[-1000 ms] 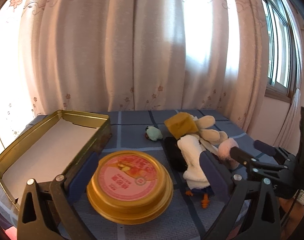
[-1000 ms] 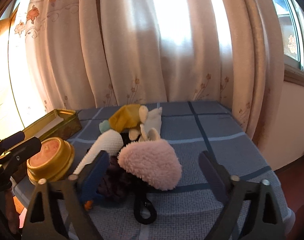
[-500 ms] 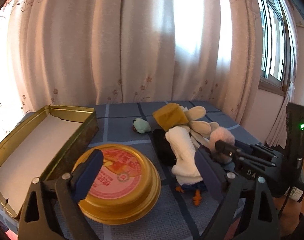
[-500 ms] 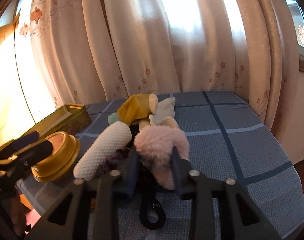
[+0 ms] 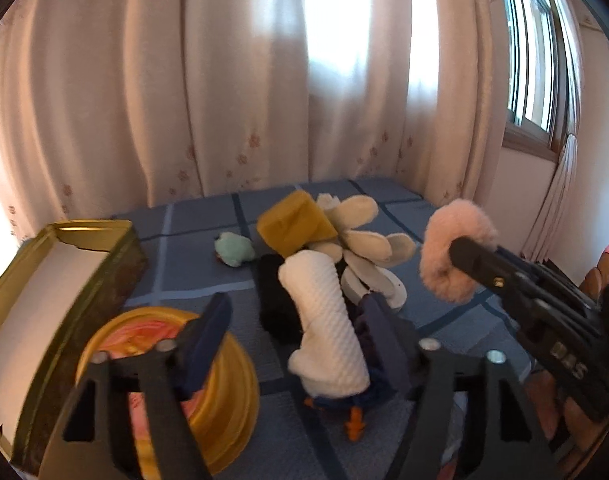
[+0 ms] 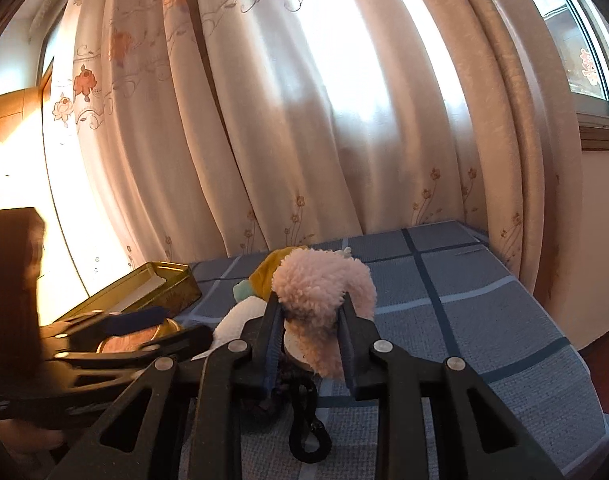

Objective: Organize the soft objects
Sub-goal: 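Grasp the white towel roll with the left tool while the right tool grasps the pink fluffy sock, then lift the white towel roll and pink sock and carry both over the gold tin box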

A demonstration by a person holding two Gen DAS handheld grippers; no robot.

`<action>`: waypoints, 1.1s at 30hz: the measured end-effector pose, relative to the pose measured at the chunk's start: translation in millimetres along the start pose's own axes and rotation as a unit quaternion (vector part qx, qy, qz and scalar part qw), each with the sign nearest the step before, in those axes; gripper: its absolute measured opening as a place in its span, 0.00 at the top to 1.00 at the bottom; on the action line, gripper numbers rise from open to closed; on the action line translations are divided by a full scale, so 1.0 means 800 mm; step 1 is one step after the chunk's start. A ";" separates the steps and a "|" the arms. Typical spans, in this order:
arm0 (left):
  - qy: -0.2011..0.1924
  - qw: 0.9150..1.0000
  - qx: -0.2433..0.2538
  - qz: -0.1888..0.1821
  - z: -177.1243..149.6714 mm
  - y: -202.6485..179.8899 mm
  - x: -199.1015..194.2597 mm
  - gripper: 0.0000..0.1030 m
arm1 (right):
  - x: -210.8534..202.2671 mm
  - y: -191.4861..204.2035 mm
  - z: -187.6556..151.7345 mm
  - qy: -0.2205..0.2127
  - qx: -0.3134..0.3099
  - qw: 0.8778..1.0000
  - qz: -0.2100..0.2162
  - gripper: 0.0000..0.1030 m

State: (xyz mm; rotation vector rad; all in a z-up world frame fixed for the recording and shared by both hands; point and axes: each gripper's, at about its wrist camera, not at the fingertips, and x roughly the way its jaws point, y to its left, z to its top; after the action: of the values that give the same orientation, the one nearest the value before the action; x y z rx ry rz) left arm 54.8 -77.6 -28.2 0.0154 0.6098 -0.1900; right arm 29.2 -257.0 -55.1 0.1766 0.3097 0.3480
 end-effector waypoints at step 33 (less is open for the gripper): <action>0.077 0.997 -0.011 0.009 0.015 -0.018 0.078 0.60 | 0.006 -0.004 -0.005 0.007 0.008 1.000 0.005 0.73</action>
State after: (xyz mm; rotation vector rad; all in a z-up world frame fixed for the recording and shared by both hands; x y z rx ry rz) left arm 108.8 -103.6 -53.5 0.0155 0.7650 -0.1650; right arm 33.5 -257.7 -60.7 0.1916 0.3257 0.3564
